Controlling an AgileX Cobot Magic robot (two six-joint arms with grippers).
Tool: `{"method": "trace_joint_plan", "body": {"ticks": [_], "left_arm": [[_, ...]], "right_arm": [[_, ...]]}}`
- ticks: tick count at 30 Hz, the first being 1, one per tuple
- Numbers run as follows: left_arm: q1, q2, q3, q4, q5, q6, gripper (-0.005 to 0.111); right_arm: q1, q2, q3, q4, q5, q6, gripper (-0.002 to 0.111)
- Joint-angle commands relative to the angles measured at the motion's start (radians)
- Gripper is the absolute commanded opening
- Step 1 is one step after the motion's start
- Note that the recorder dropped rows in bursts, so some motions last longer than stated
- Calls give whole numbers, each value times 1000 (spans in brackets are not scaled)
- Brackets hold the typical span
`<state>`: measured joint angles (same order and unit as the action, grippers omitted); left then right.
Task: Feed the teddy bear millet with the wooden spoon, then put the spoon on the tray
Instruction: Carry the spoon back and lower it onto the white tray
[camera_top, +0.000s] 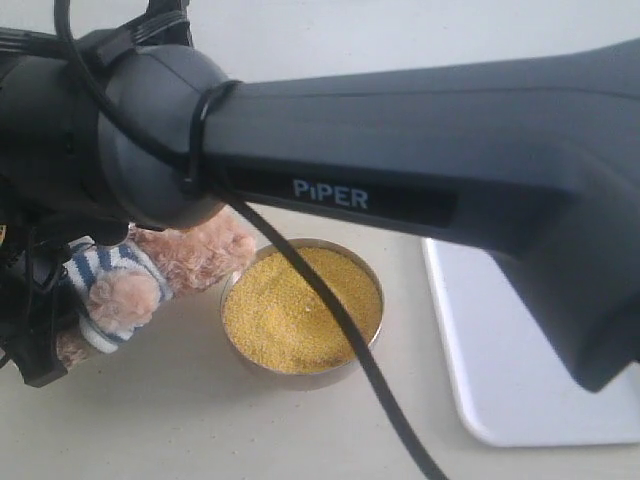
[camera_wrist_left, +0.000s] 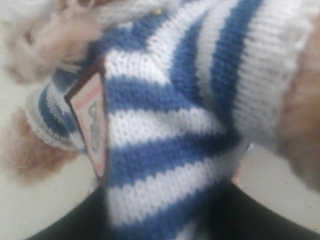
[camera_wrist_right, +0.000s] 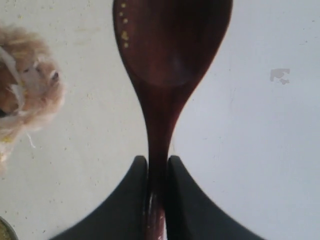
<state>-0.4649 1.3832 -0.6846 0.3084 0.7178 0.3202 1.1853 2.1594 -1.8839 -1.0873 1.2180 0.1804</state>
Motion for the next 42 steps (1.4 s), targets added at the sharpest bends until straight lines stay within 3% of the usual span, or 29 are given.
{"method": "trace_joint_plan", "body": {"ticks": [1, 7, 15, 26, 31, 35, 42], "left_arm": [[-5, -11, -7, -2, -17, 1, 4], [-5, -11, -7, -2, -17, 1, 4], [-5, -11, -7, -2, -17, 1, 4], [-5, -11, -7, -2, -18, -6, 4], [-5, -11, -7, -2, -29, -104, 4], [-5, -11, -25, 40, -36, -265, 4], [-5, -11, -68, 80, -4, -483, 4]], "right_arm": [[-1, 0, -2, -37, 3, 15, 0], [-1, 0, -2, -40, 3, 22, 0], [-51, -40, -2, 167, 3, 22, 0], [-270, -120, -2, 732, 3, -88, 0], [-407, -156, 12, 916, 3, -180, 0], [-492, -254, 104, 951, 3, -174, 0], [-662, -464, 463, 954, -94, -168, 0]]}}
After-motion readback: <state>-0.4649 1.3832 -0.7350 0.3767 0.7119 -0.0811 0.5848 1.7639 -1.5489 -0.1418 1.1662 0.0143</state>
